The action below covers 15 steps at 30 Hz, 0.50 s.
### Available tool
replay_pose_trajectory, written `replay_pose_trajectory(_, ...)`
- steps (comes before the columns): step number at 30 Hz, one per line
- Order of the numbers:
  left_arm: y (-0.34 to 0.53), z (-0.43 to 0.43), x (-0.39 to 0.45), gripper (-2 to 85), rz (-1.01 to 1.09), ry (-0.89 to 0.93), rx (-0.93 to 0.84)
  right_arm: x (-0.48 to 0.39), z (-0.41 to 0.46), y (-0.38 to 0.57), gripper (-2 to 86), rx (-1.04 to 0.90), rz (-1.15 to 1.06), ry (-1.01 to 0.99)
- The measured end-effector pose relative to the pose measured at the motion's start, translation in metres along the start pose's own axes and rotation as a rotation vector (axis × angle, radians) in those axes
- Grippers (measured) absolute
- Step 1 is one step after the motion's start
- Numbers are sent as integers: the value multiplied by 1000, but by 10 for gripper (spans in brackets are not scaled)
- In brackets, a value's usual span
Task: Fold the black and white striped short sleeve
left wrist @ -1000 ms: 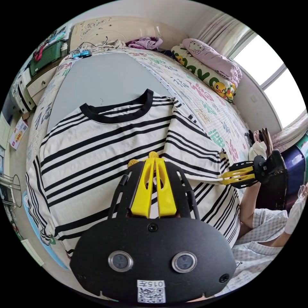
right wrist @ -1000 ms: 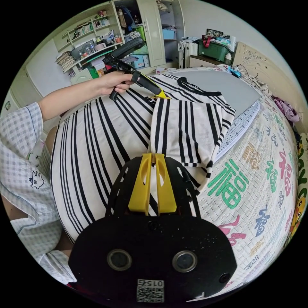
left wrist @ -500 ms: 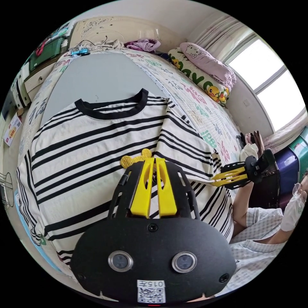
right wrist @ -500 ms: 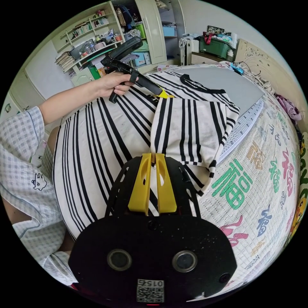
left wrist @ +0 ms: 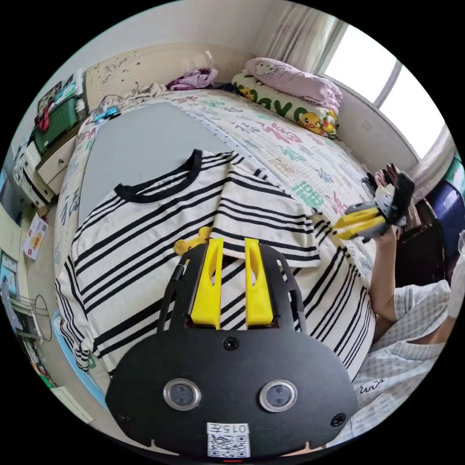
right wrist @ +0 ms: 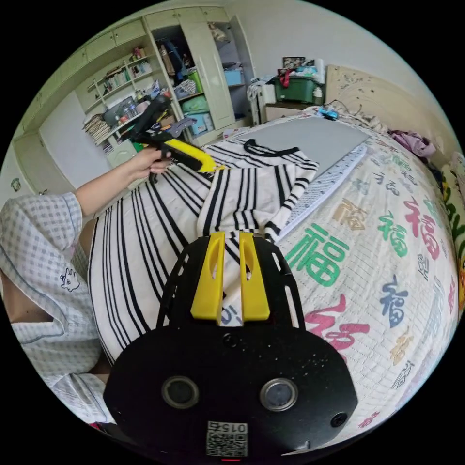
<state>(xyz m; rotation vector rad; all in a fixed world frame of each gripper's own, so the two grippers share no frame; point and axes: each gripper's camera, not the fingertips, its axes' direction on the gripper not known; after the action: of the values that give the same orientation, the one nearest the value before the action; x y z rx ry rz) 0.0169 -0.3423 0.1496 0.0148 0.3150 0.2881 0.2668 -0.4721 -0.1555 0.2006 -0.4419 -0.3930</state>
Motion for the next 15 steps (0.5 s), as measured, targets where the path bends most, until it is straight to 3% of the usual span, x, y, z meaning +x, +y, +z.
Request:
replay_pose_trajectory(5, 1, 28, 101, 90, 229, -29, -15, 22, 29, -10, 74, -37, 34, 100)
replay_pose_trajectory(10, 6, 59, 128, 85, 244, -60, -94, 50, 49, -12, 47, -26, 70, 92)
replay_pose_trajectory(15, 16, 51, 143, 25, 267, -113, -64, 77, 62, -6, 0, -26, 94, 92)
